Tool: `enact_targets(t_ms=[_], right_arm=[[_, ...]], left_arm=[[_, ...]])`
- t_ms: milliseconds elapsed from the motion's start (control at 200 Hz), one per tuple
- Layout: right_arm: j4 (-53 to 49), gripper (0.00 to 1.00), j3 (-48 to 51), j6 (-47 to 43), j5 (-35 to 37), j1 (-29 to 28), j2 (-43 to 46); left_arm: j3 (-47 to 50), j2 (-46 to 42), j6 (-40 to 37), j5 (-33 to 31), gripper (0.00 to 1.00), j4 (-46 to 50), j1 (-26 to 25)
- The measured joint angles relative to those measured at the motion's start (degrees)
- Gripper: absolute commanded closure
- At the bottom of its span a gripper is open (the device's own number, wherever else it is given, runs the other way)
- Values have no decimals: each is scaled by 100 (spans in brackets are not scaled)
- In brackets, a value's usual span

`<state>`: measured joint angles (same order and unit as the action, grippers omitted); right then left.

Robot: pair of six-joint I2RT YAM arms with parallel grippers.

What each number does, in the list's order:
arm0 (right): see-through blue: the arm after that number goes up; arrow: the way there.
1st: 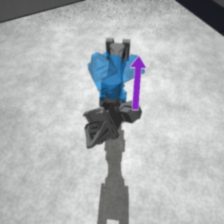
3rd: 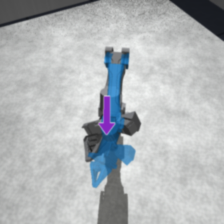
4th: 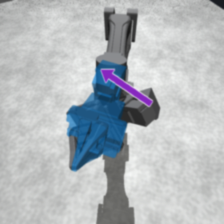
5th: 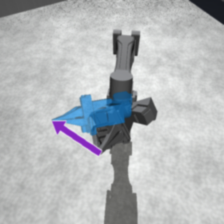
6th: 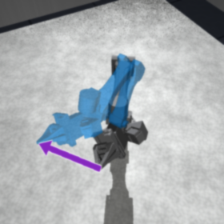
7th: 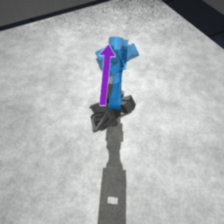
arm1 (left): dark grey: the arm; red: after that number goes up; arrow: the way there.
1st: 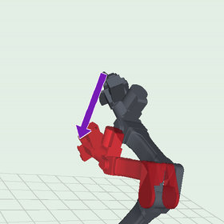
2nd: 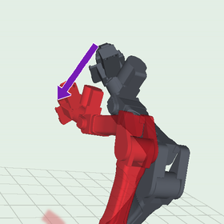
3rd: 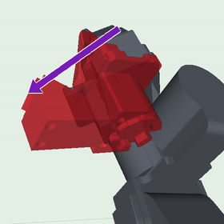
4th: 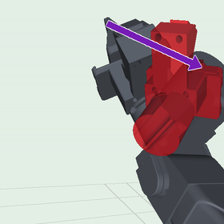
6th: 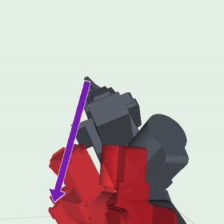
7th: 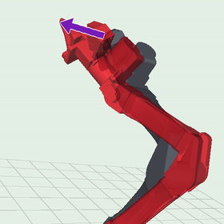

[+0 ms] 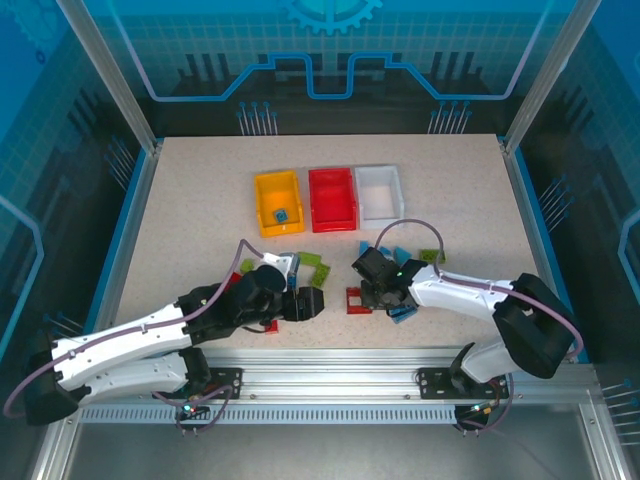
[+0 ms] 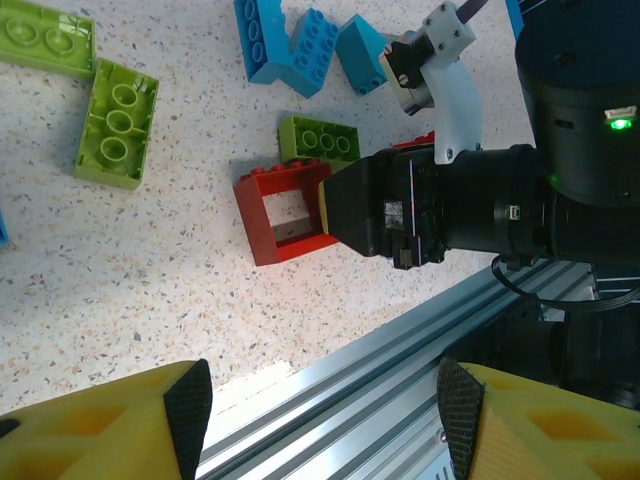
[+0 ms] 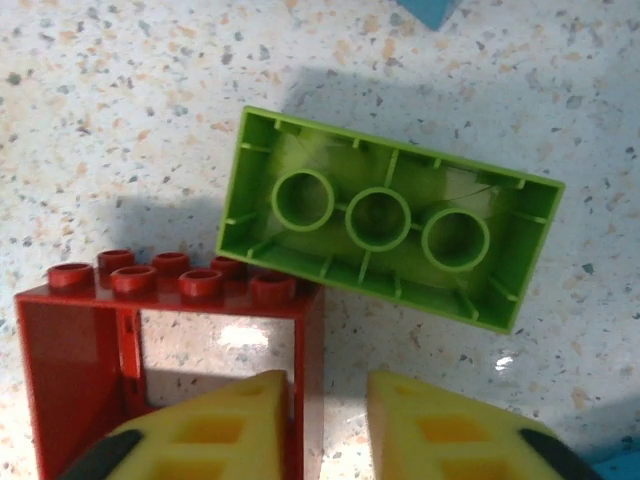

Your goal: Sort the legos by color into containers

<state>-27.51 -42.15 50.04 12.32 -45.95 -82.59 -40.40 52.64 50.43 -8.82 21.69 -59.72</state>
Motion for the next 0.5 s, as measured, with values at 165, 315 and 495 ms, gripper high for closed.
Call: enact_targets(t_ms=[165, 315, 495], right_arm=[[-162, 100, -68, -33, 160, -20, 57], [-752, 100, -520, -236, 573, 20, 557], [-1119, 100, -1917, -1054, 822, 990, 544]], left_arm=[[20, -26, 70, -109, 36, -13, -68], [-20, -31, 66, -280, 36, 33, -76], [-505, 146, -48, -632, 35, 105, -79]])
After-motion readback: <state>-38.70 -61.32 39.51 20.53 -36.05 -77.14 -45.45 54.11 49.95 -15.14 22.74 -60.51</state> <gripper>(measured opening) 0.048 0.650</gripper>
